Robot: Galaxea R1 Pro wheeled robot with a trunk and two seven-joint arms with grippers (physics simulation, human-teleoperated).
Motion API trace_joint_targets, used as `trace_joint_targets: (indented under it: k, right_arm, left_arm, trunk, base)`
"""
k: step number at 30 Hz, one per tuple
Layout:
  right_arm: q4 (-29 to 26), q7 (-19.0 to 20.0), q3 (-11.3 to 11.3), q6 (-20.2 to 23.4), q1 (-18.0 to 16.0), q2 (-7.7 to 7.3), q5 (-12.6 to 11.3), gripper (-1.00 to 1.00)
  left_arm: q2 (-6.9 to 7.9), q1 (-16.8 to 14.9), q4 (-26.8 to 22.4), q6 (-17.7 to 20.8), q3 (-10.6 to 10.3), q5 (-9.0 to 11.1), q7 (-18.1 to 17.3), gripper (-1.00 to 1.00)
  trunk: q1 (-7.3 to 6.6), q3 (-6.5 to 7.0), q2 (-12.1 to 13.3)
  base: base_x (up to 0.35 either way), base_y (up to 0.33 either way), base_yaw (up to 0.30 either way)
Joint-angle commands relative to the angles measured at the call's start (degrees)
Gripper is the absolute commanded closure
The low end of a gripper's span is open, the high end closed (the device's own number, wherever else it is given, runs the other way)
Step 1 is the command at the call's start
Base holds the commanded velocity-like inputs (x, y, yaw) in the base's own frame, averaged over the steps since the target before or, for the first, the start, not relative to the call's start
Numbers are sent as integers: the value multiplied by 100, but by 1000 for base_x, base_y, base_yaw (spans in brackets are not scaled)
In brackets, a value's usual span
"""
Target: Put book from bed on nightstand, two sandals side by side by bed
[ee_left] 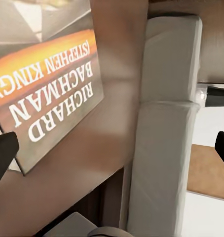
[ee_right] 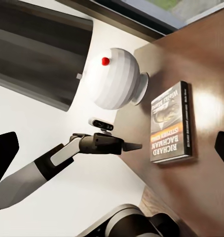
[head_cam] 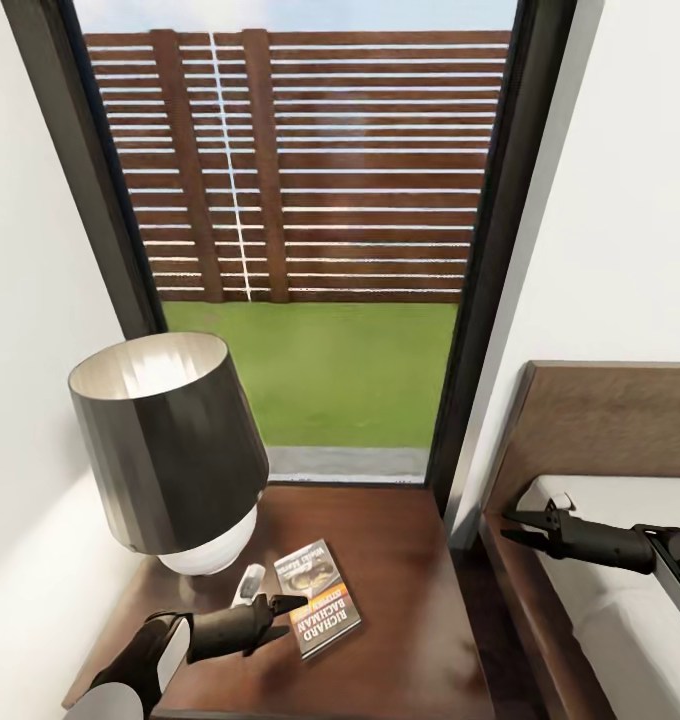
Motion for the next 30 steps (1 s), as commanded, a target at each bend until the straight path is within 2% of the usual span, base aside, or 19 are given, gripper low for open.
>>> trace_joint_targets:
  k: [1,30]
  right_arm:
    - [0,12,2,59,-2,-1,-10,-100]
    - [0,12,2,58,-2,-3,-5,-100]
  left_arm:
    - [-4,-3,-6,45,41,-41,-27,-100]
    - [-8,4,-6,-13,16,-45,-45,-100]
  trunk:
    - [-24,13,39]
    - [-660,534,1202]
  base:
    - [0,0,0]
    - [0,0,0]
